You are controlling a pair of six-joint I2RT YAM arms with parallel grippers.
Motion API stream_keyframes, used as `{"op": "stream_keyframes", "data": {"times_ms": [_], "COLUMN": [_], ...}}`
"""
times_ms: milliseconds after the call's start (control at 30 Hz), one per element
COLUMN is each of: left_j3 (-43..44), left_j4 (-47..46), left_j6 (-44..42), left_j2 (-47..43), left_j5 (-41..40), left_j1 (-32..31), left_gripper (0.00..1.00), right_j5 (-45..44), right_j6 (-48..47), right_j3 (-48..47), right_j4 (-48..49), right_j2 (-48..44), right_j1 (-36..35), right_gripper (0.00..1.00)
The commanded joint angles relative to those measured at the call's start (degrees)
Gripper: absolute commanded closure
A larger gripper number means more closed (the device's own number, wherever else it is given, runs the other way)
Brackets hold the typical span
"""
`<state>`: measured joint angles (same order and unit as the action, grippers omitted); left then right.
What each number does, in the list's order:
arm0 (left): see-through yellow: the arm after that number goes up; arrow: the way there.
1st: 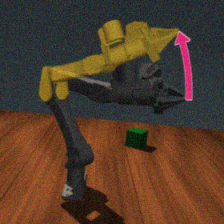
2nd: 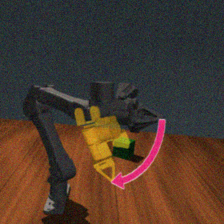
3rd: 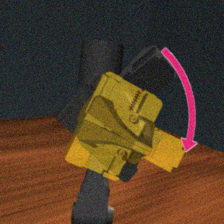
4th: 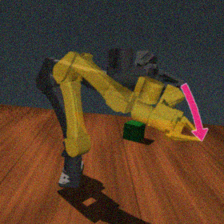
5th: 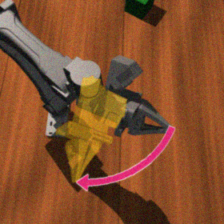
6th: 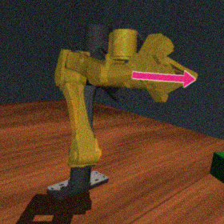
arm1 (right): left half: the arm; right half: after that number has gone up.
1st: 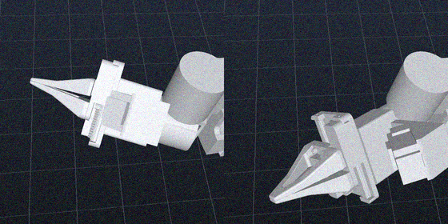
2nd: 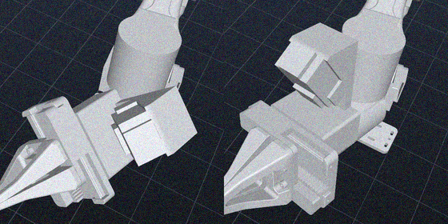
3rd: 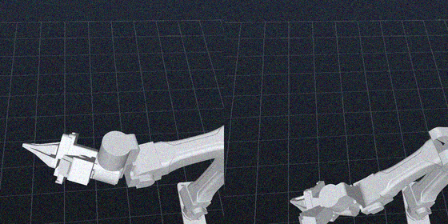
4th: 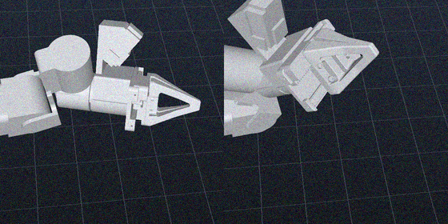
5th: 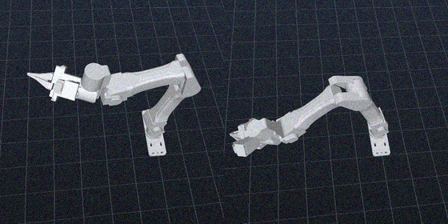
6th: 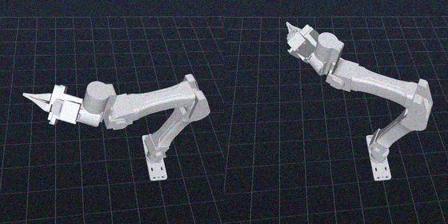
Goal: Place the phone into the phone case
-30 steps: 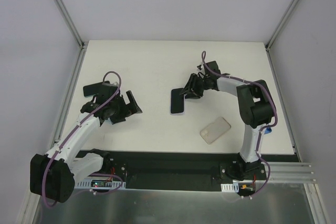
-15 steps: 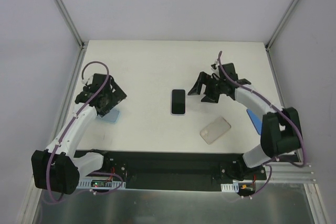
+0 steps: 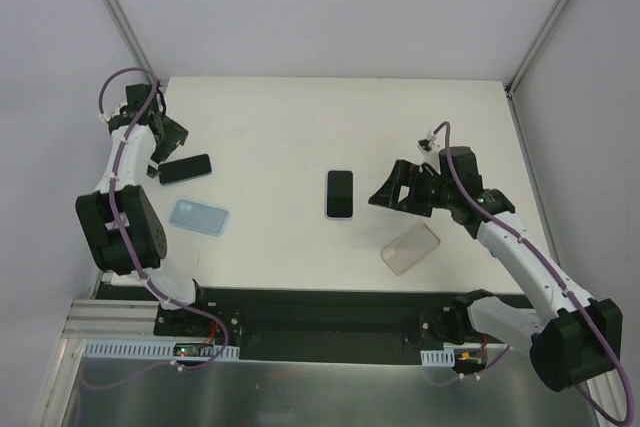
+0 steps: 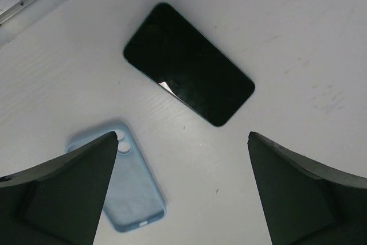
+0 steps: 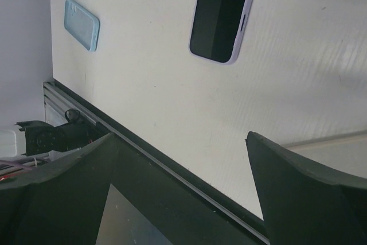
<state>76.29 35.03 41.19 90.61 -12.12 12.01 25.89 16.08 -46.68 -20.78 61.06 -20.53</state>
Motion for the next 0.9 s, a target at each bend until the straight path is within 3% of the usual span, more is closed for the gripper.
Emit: {"op": "stream_keyframes", "data": {"times_ms": [0,400,867], "left_j3": [6.2,11.9,10.5], "left_j4": [5.0,8.7,8.5], "left_j6": [0.4,10.7,30.0], "left_j2": [7.9,18.5,21.8], "left_j5": [-1.0,-8.7,-4.8], "left_j1": [4.1,6.1,6.1], "left_gripper": [0.05,0.03,0.02], "right_j5": [0.9,-0.7,0.2], "right_j6": [-1.2,-2.7,-2.5], "right_j3": [1.1,-1.5,-3.9], "right_j4": [-2.4,-6.1,-5.9], "right_j2": [-3.2,-8.2,-6.0], "right_j1": [-0.8,-0.8,-0.9], "right_gripper": [0.04,0.04,0.04]}}
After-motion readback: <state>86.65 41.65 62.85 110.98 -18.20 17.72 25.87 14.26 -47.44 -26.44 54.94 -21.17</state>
